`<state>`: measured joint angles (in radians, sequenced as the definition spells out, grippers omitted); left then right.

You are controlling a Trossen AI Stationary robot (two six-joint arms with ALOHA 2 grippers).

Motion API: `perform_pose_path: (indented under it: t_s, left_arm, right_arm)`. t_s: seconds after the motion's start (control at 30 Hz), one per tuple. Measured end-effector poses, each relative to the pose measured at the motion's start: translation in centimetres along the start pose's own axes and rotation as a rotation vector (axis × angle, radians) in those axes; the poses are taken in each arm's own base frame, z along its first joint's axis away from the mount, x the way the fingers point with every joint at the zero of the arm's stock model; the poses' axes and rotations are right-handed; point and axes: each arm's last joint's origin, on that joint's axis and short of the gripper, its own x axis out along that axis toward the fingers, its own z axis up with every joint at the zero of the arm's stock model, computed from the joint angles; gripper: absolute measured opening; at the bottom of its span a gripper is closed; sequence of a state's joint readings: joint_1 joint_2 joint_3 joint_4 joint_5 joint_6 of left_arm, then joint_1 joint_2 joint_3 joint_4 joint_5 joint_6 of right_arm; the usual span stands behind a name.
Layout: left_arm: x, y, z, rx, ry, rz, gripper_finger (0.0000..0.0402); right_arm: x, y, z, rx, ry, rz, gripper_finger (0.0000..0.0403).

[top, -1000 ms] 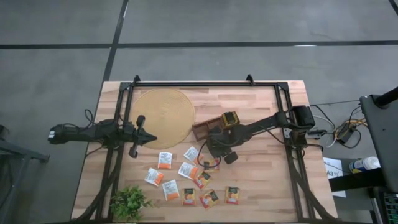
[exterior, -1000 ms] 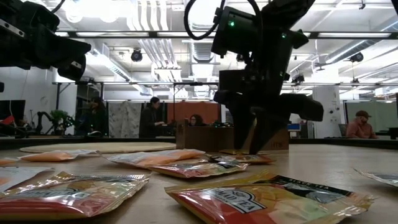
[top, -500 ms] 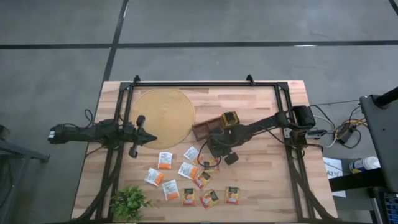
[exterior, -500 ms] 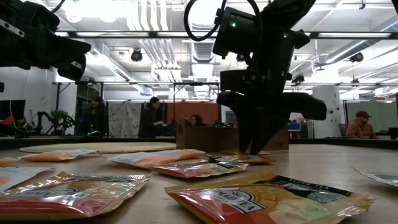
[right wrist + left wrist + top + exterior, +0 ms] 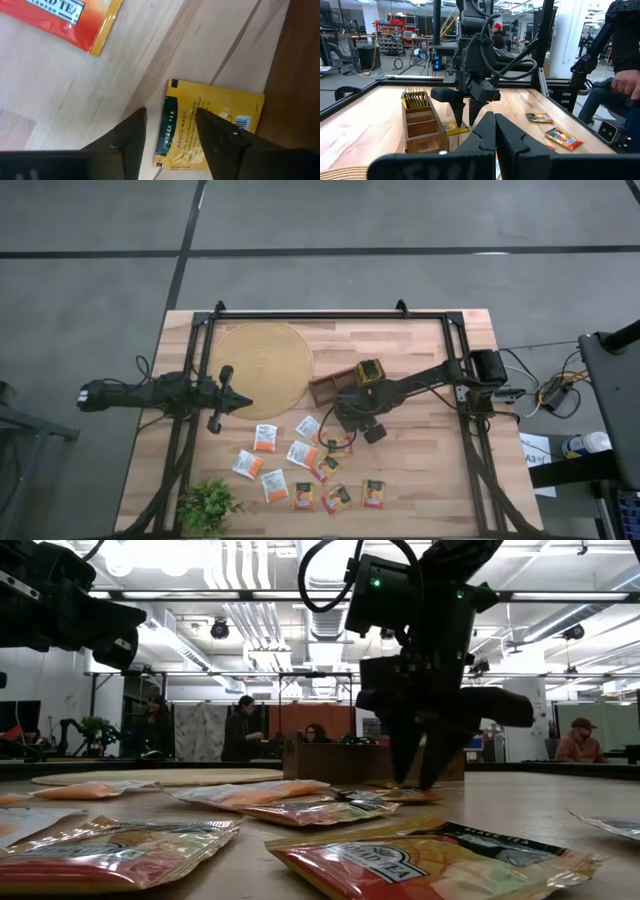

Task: Pick & Place Tea
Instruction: Put the orange tea bag into the middle section of the wooden organizer

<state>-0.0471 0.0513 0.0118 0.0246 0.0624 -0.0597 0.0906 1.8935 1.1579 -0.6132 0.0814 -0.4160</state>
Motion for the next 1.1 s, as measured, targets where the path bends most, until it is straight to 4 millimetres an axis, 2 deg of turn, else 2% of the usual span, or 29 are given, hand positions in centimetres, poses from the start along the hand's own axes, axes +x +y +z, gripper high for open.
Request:
perform_pose_path:
  t_s: [0.33,0.73,1.1]
  left_arm:
    - [0.0,0.0,0.0,0.0,0.0,0.0,0.0]
    - [0.0,0.0,0.0,0.0,0.0,0.001,0.0]
    - [0.0,0.0,0.0,0.0,0.001,0.001,0.0]
  right_arm:
    - [-0.1,0.1,-0.3,0.057,0.029,0.012,0.0182]
    - [-1.6,-0.2,-0.7,0.084,0.042,-0.012,0.0173]
    - [-0.6,-0.3,-1.5,0.08,0.031,0.021,0.0176]
